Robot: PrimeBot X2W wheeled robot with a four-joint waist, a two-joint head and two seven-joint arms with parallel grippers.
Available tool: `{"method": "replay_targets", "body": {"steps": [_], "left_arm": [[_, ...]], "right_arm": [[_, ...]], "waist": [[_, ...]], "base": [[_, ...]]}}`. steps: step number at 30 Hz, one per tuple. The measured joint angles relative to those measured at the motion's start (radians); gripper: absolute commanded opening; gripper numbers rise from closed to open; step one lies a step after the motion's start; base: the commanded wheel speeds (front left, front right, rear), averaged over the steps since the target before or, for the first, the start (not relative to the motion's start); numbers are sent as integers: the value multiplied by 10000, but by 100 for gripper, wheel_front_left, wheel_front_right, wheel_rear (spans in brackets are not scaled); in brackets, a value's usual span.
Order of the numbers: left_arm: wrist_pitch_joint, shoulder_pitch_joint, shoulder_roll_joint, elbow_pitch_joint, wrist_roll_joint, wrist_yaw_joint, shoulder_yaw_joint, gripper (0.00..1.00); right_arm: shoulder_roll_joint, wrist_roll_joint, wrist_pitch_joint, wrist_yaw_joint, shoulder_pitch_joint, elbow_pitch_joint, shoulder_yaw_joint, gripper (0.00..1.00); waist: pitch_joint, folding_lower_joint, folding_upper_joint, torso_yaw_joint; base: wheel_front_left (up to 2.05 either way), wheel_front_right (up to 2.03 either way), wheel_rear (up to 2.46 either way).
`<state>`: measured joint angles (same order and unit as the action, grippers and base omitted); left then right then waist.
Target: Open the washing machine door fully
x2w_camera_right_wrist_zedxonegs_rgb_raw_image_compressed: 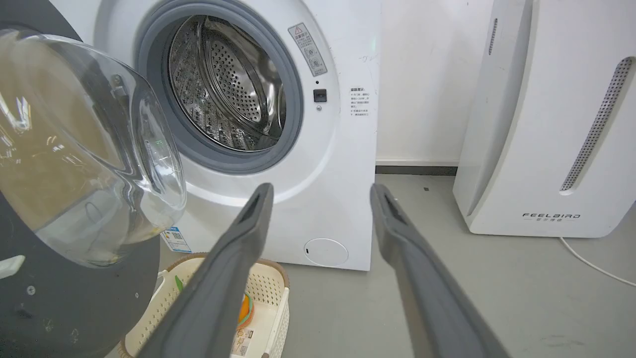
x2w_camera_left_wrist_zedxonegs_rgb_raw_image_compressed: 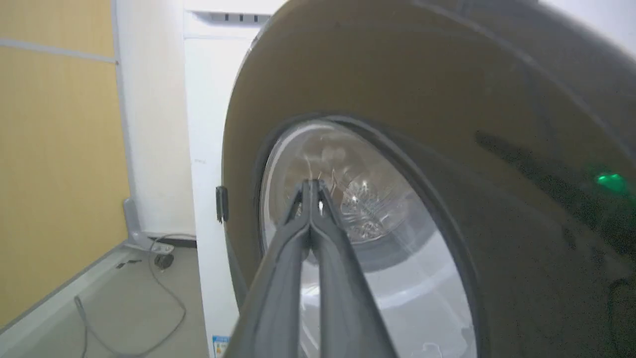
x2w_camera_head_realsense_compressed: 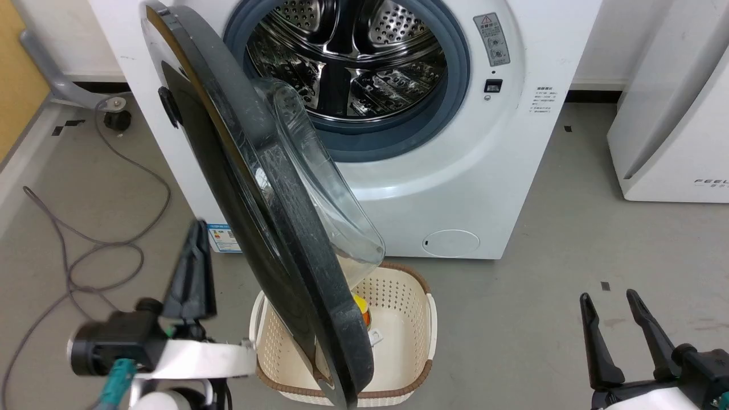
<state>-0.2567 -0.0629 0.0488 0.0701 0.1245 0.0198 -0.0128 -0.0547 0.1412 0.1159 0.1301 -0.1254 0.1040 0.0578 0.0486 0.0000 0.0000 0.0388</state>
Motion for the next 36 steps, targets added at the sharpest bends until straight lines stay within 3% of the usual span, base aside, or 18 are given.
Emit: {"method": "replay_targets", "body": {"steps": [9, 17, 26, 36], "left_arm": [[-8, -251, 2, 3051, -23, -77, -142, 0], [-10, -492, 2, 5014, 286, 247, -1465, 0], [497, -284, -6, 5149, 698, 644, -4054, 0], [2266, 806, 61, 4178, 1649, 796, -5728, 0]], "right_arm": [[2, 10, 2, 0, 0, 6, -10, 100], [2, 8, 2, 0, 1, -2, -25, 100], [2, -2, 2, 0, 1, -59, -25, 100], [2, -27, 2, 0, 0, -96, -17, 100]], "waist": [[69, 0, 0, -25], [121, 0, 0, -26], [81, 0, 0, -17], [41, 0, 0, 19]], "base": [[0, 0, 0], [0, 0, 0], [0, 0, 0], [0, 0, 0]]}}
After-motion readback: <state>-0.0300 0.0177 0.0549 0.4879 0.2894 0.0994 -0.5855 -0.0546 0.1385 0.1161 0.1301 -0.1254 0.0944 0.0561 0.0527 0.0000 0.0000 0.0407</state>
